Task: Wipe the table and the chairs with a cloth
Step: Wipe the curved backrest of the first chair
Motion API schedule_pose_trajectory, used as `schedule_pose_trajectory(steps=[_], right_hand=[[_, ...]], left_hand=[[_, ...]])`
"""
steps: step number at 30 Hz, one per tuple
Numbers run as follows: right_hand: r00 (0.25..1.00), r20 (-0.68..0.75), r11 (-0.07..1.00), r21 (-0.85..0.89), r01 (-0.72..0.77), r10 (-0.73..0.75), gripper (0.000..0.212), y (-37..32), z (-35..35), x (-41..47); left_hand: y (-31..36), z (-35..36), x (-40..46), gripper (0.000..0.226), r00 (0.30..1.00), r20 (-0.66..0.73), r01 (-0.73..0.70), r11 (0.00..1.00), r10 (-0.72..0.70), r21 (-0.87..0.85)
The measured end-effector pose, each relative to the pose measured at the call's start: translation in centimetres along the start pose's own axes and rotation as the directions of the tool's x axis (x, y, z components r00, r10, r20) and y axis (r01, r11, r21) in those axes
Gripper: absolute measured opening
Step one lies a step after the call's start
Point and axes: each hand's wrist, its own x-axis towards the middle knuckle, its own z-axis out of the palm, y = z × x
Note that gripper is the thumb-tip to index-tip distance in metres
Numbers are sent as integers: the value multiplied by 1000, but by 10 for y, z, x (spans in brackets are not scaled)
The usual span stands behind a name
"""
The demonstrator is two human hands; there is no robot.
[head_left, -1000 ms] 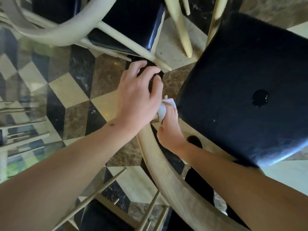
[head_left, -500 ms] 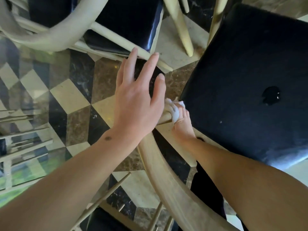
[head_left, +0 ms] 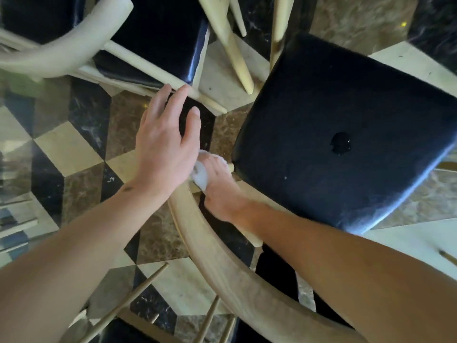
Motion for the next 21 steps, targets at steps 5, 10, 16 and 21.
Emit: schedule_pose_trajectory(steps=[5,10,16,21], right_hand=[[903,165,917,-121,-380,396,85,67,-40,9],[898,260,932,-178,-316,355,49,49,-111,-19],[811,344,876,-290,-387,472,32,44,-221,-133],[826,342,893,-138,-428,449,54,69,-235,-219]], left_hand=[[1,-2,-2,47,999,32,-21,999,20,29],[-5,-4,-7,40,997,28,-74,994,72,83],[51,2,-96,55,989,122,-103,978,81,184],[143,55,-233,55,896,358,-299,953,264,46]])
